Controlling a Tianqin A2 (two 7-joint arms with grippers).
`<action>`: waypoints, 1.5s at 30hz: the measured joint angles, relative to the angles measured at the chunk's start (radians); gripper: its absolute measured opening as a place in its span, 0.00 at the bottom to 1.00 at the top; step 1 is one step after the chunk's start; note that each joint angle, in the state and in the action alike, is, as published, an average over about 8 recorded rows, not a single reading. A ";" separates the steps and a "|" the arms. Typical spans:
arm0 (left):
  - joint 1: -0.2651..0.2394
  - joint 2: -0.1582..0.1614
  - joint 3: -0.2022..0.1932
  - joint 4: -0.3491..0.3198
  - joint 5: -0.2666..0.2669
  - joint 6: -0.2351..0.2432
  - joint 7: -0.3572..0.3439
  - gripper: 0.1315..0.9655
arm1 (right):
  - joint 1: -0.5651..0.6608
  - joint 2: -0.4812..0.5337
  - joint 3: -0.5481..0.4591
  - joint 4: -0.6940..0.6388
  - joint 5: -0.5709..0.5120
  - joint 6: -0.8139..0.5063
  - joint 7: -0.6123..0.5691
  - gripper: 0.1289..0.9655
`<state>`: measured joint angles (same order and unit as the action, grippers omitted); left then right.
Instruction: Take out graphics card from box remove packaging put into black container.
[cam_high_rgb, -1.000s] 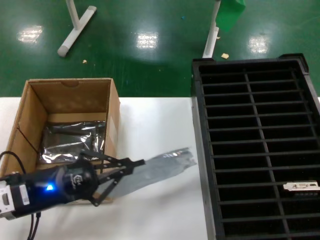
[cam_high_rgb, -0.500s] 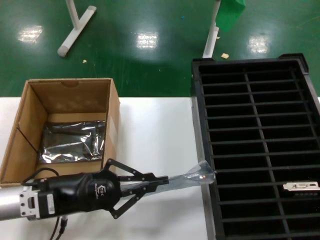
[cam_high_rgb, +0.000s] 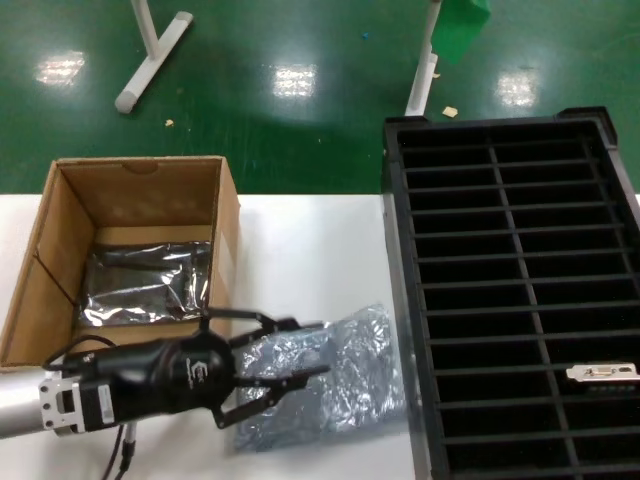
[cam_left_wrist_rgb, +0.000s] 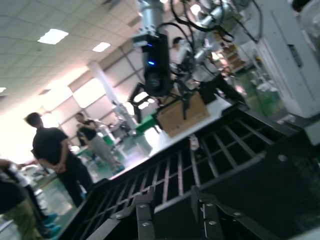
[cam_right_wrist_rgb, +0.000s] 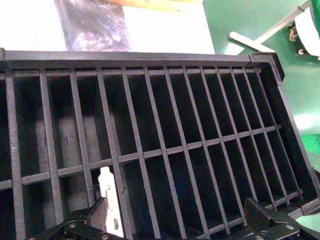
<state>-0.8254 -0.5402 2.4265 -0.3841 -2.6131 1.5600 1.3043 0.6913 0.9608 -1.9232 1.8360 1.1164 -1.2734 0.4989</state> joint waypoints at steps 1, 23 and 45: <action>0.015 -0.001 -0.031 -0.018 0.007 -0.007 -0.012 0.16 | 0.000 0.000 0.000 0.000 0.000 0.000 0.000 1.00; 0.255 0.023 -0.347 -0.351 0.073 -0.286 -0.281 0.64 | -0.075 -0.073 0.037 -0.025 0.072 0.134 -0.054 1.00; 0.441 0.094 -0.504 -0.633 0.314 -0.702 -0.616 0.97 | -0.276 -0.265 0.130 -0.094 0.272 0.506 -0.200 1.00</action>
<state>-0.3844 -0.4461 1.9228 -1.0169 -2.2987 0.8581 0.6887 0.4148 0.6962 -1.7928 1.7419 1.3884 -0.7671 0.2993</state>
